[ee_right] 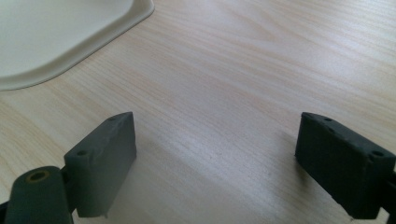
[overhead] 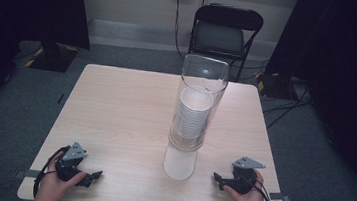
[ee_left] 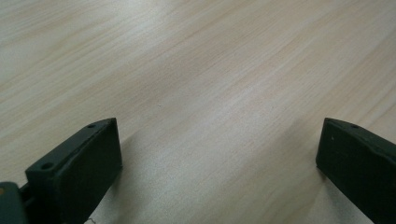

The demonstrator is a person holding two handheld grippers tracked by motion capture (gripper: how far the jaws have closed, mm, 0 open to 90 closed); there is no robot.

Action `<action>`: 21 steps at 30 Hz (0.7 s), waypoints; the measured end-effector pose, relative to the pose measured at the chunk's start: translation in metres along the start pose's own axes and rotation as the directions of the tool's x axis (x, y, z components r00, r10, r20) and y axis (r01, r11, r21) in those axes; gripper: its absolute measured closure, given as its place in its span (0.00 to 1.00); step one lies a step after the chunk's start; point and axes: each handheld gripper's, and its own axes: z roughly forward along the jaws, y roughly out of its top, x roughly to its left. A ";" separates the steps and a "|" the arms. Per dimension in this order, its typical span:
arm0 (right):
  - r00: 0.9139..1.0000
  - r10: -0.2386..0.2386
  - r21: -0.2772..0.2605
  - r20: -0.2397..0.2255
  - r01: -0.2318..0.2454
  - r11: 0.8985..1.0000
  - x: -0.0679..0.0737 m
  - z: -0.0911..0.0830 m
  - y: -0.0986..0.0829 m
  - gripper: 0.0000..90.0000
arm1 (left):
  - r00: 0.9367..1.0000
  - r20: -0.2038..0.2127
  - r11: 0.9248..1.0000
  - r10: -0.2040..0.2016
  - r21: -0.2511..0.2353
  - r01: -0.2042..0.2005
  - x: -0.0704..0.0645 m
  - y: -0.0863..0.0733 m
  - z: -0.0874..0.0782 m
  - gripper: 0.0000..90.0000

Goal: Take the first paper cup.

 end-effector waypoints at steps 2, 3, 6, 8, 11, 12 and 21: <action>1.000 0.011 -0.001 0.007 -0.011 1.000 0.002 0.000 0.000 0.14 | 1.000 0.000 1.000 0.000 0.000 0.000 0.000 0.000 0.000 0.00; 1.000 0.013 -0.002 0.007 -0.013 1.000 0.004 0.000 0.000 0.15 | 1.000 0.001 1.000 0.000 0.002 0.000 0.000 0.000 0.000 0.00; 0.999 0.024 -0.050 -0.040 -0.026 0.998 0.016 -0.002 0.003 0.21 | 1.000 0.000 1.000 0.000 0.000 0.000 0.000 0.000 0.000 0.00; 0.996 0.028 -0.087 -0.082 -0.036 0.996 0.026 -0.005 0.012 0.20 | 1.000 -0.001 1.000 -0.001 -0.001 0.001 0.000 0.000 0.000 0.00; 0.992 0.024 -0.137 -0.121 -0.040 0.990 0.037 -0.009 0.025 0.20 | 1.000 -0.005 1.000 0.000 0.000 0.000 0.000 0.000 0.000 0.00; 0.989 0.023 -0.155 -0.144 -0.046 0.987 0.042 -0.010 0.030 0.20 | 1.000 -0.005 1.000 0.002 0.000 -0.002 0.000 0.000 0.000 0.00; 0.970 -0.054 -0.330 -0.236 -0.027 0.944 0.091 -0.006 0.085 0.21 | 1.000 -0.006 1.000 -0.001 -0.001 0.001 0.000 0.000 0.000 0.00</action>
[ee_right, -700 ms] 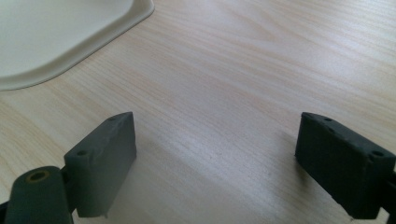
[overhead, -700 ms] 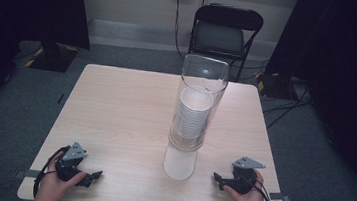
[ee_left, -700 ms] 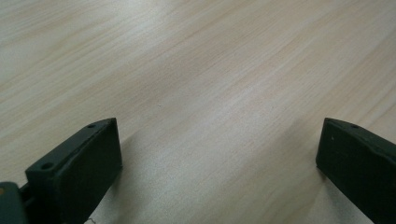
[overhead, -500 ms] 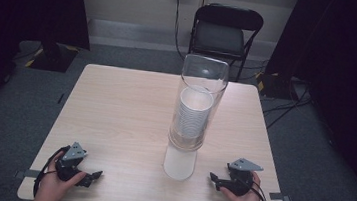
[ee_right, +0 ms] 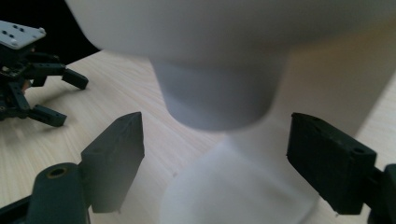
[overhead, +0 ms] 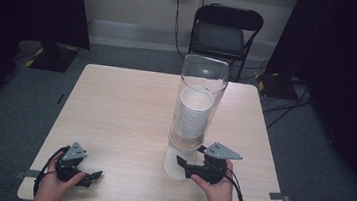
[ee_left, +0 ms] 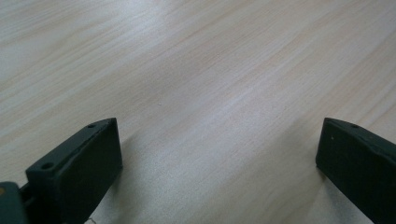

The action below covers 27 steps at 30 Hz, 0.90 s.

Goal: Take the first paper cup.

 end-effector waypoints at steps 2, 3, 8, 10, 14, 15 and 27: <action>1.000 -0.008 -0.003 -0.001 0.008 1.000 0.002 0.001 0.003 0.21 | 1.000 0.000 1.000 0.000 0.001 0.000 0.000 0.000 0.000 0.00; 1.000 -0.021 -0.017 0.015 0.021 1.000 0.005 0.003 0.007 0.21 | 1.000 0.000 1.000 0.000 0.000 0.000 0.000 0.000 0.000 0.00; 1.000 -0.010 -0.068 0.007 0.011 0.998 0.008 0.010 0.010 0.22 | 1.000 0.001 1.000 0.001 0.000 -0.001 0.000 0.000 0.000 0.00; 1.000 -0.008 -0.085 0.011 0.009 0.996 0.009 0.013 0.010 0.22 | 1.000 0.000 1.000 0.000 0.000 0.000 0.000 0.000 0.000 0.00; 1.000 -0.012 -0.110 0.021 0.014 0.994 0.008 0.017 0.010 0.26 | 1.000 0.001 1.000 0.002 0.001 -0.002 0.000 0.000 0.000 0.00; 0.999 -0.020 -0.117 0.029 0.024 0.993 0.008 0.017 0.011 0.27 | 1.000 0.000 1.000 0.000 0.000 0.000 0.000 0.000 0.000 0.00; 0.998 -0.047 -0.165 0.031 0.052 0.985 0.003 0.022 0.014 0.36 | 1.000 0.000 1.000 0.000 0.000 0.000 0.000 0.000 0.000 0.00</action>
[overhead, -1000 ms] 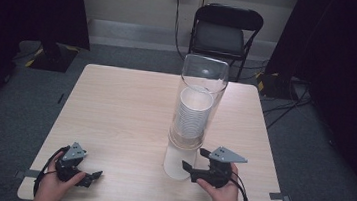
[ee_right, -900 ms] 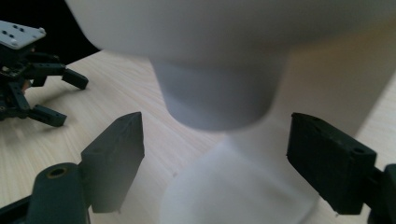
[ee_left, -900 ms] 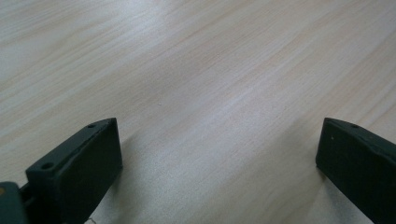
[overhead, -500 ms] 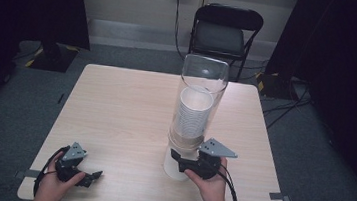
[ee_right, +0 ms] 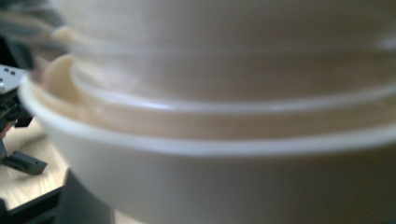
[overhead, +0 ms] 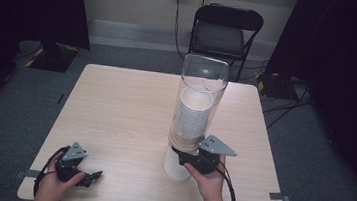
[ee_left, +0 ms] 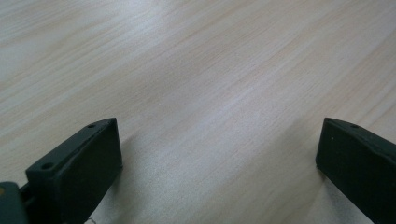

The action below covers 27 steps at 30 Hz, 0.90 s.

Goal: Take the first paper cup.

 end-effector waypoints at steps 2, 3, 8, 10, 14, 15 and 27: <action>1.000 0.004 0.006 -0.005 -0.004 1.000 0.000 0.000 0.000 0.36 | 1.000 0.001 1.000 0.002 0.000 -0.002 0.000 0.000 0.000 0.00; 1.000 -0.002 0.005 -0.008 0.002 1.000 -0.001 0.000 0.000 0.37 | 1.000 0.000 1.000 0.000 0.000 0.000 0.000 0.000 0.000 0.00; 1.000 -0.009 -0.001 -0.008 0.009 1.000 0.000 -0.001 -0.002 0.38 | 1.000 0.001 1.000 0.002 0.000 -0.002 0.000 0.000 0.000 0.00; 1.000 -0.030 -0.006 -0.005 0.030 1.000 0.000 -0.001 -0.003 0.38 | 1.000 0.000 1.000 0.000 0.000 0.000 0.000 0.000 0.000 0.00; 0.998 -0.064 -0.001 0.000 0.064 0.998 -0.003 0.000 -0.004 0.38 | 1.000 0.001 1.000 0.001 0.000 -0.001 0.000 0.000 0.000 0.00; 0.998 -0.064 -0.001 0.000 0.064 0.998 -0.003 0.000 -0.004 0.38 | 1.000 0.001 1.000 0.001 0.000 -0.001 0.000 0.000 0.000 0.00; 0.999 -0.044 0.015 -0.012 0.045 0.999 -0.003 0.004 -0.010 0.39 | 1.000 -0.001 1.000 -0.002 0.000 0.002 0.000 0.000 0.000 0.00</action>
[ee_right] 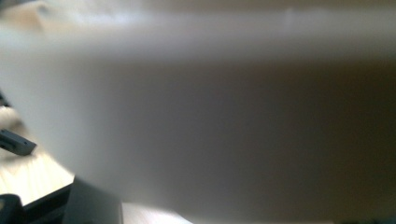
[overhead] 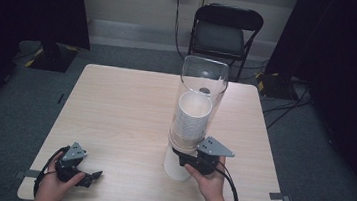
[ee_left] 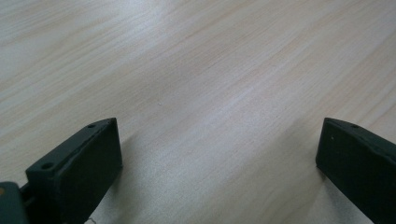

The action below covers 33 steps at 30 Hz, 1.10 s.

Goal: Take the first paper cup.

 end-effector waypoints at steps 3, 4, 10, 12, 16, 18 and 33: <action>1.000 0.013 0.003 0.002 -0.013 1.000 0.001 0.000 0.000 0.39 | 1.000 0.000 1.000 0.000 0.000 0.000 0.000 0.000 0.000 0.00; 1.000 0.013 0.003 0.002 -0.013 1.000 0.001 0.000 0.000 0.39 | 1.000 0.000 1.000 0.000 0.000 0.000 0.000 0.000 0.000 0.00; 1.000 0.009 0.007 -0.004 -0.009 1.000 0.000 -0.001 0.000 0.39 | 1.000 0.000 1.000 0.000 0.000 0.000 0.000 0.000 0.000 0.00; 1.000 0.002 0.001 -0.005 -0.002 1.000 -0.001 0.000 0.000 0.39 | 1.000 -0.001 1.000 -0.001 0.000 0.001 0.000 0.000 0.000 0.00; 1.000 -0.003 0.002 -0.006 0.003 1.000 -0.001 0.000 -0.001 0.39 | 1.000 -0.003 1.000 -0.003 -0.002 0.003 0.000 0.000 0.000 0.00; 1.000 -0.004 -0.008 -0.007 0.004 1.000 -0.001 0.000 -0.002 0.39 | 1.000 -0.001 1.000 -0.009 -0.002 0.009 -0.001 0.000 0.000 0.00; 1.000 -0.013 0.056 -0.001 0.014 0.998 -0.006 0.000 -0.023 0.40 | 1.000 -0.003 1.000 -0.010 -0.002 0.010 -0.001 -0.001 0.000 0.00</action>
